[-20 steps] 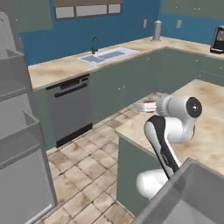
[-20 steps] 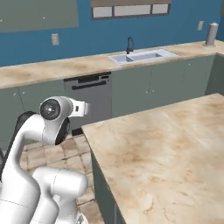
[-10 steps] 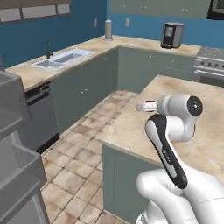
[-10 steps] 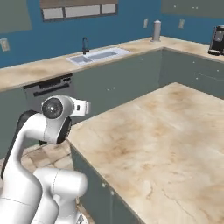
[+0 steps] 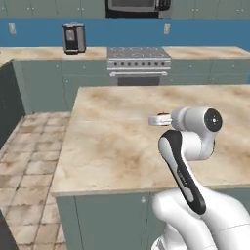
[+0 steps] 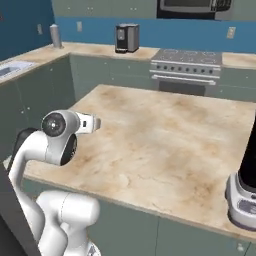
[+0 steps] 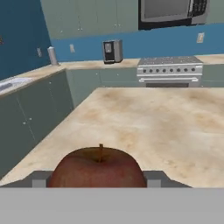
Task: Pick the two apples from the fridge and place them on the plate next to the blender to make a fruit smoothie.
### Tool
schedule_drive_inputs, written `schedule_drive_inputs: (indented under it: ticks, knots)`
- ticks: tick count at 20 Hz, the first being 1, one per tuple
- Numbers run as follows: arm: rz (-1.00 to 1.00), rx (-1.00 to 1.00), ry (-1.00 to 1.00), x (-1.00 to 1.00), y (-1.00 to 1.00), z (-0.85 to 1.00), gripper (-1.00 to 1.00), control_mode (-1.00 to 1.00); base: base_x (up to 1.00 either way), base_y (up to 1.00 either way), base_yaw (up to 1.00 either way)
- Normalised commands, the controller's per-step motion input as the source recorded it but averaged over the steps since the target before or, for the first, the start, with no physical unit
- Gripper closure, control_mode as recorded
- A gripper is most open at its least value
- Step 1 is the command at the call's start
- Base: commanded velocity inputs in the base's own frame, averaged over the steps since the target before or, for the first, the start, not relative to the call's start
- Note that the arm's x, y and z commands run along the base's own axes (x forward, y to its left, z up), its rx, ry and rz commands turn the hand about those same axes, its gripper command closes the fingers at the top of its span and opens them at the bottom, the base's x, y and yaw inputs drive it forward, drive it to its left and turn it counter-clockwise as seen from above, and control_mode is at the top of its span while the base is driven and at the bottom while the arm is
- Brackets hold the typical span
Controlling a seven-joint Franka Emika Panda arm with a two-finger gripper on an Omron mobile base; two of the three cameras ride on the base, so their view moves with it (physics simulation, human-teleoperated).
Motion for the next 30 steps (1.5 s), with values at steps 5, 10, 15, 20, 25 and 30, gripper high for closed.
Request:
schedule_drive_inputs:
  ticks: [5,10,15,20,25,30]
  knots:
    - [0.00,0.00,0.00,0.00,0.00,0.00,1.00,1.00,0.00,0.00,-0.86]
    - [0.00,0.00,0.00,0.00,0.00,0.00,1.00,1.00,0.04,-0.02,-0.55]
    - [0.00,0.00,0.00,0.00,0.00,0.00,1.00,1.00,0.14,-0.49,-0.05]
    - [0.00,0.00,0.00,0.00,0.00,0.00,1.00,1.00,0.68,-1.00,-0.11]
    - [0.00,0.00,0.00,0.00,0.00,0.00,1.00,1.00,0.38,-1.00,-0.17]
    - [0.00,0.00,0.00,0.00,0.00,0.00,1.00,1.00,0.38,-1.00,-0.17]
